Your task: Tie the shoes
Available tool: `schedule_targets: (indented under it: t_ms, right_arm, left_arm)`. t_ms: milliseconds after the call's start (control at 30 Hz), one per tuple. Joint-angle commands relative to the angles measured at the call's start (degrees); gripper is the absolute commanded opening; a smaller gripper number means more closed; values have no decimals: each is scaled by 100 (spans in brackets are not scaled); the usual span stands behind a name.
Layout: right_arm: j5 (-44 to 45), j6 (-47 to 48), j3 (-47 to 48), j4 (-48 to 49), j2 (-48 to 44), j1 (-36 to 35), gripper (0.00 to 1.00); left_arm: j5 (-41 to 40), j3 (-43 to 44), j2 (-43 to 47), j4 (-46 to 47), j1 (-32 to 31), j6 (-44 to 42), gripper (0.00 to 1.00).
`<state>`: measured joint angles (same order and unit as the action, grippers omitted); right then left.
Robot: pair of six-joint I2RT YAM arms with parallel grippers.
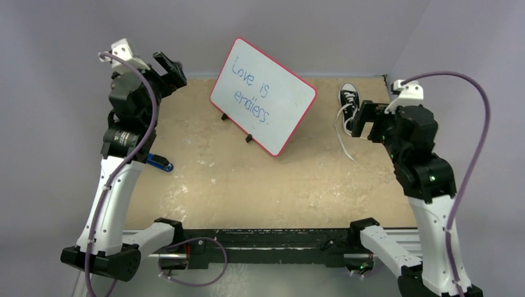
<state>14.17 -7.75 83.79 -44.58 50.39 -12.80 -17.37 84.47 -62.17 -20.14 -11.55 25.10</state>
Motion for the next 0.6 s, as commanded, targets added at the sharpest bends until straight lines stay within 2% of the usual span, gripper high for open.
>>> schedule_targets:
  t_ms: [0,167,300,567]
  right_arm:
    - [180,-272,-750,882,216,328,99]
    - [110,-541,-1344,1062,759,671,99]
    - [322,-899,-1429,901,1454,882,99]
    - [48,-1000,-998,1377,2908,1308,99]
  left_arm:
    - [-204,-579,-19,284,129,277,92]
    - [-283,-1286,-17,338,145,481,96]
    - [-330,-1565,-113,366,54,538,98]
    - [-132,-1188,-615,499,-180,758,99]
